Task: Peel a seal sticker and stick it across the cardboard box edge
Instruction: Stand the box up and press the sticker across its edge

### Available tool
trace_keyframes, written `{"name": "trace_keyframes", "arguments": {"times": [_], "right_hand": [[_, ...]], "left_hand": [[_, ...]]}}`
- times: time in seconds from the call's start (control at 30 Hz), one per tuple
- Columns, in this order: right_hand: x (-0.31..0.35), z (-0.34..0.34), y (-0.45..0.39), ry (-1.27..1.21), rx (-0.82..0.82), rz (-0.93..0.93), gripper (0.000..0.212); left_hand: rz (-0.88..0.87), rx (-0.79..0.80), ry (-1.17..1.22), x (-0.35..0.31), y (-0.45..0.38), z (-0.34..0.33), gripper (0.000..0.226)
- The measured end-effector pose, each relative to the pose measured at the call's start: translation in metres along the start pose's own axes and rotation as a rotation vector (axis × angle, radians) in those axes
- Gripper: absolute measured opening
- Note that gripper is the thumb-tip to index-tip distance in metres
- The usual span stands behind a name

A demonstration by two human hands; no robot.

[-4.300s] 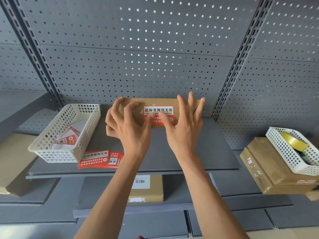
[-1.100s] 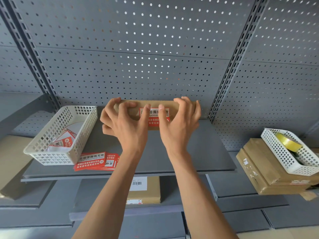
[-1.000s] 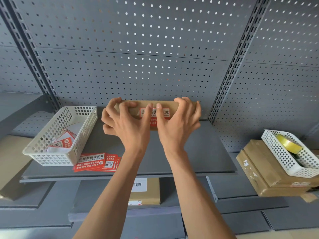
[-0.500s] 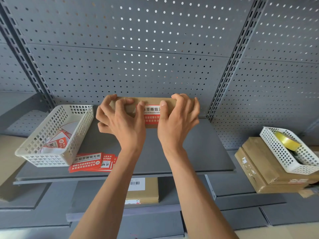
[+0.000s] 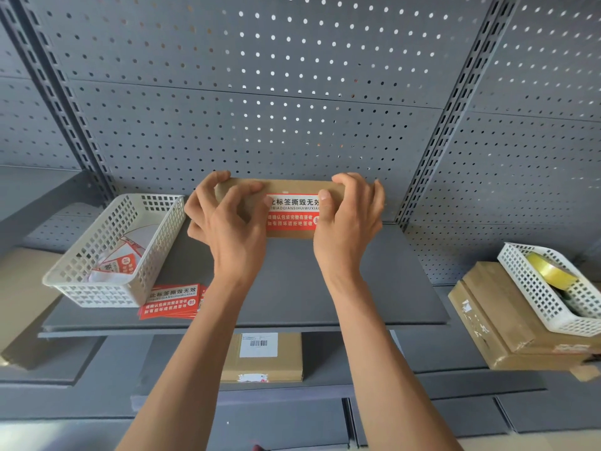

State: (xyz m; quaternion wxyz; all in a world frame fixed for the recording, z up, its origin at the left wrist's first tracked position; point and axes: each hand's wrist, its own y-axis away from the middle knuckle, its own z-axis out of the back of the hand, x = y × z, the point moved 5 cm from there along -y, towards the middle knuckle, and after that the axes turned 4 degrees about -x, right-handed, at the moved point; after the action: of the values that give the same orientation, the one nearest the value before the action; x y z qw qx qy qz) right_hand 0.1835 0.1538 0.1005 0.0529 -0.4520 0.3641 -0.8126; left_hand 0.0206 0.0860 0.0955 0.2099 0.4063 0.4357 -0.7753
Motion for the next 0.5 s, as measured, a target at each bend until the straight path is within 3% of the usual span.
{"name": "trace_keyframes", "arguments": {"times": [0.3, 0.5], "right_hand": [[-0.017, 0.007, 0.000, -0.063, 0.311, 0.109, 0.046], [-0.022, 0.012, 0.000, -0.048, 0.432, 0.148, 0.062]], "left_hand": [[-0.124, 0.080, -0.019, 0.005, 0.005, 0.008, 0.036], [-0.180, 0.138, -0.049, 0.010, 0.005, 0.009, 0.052]]}}
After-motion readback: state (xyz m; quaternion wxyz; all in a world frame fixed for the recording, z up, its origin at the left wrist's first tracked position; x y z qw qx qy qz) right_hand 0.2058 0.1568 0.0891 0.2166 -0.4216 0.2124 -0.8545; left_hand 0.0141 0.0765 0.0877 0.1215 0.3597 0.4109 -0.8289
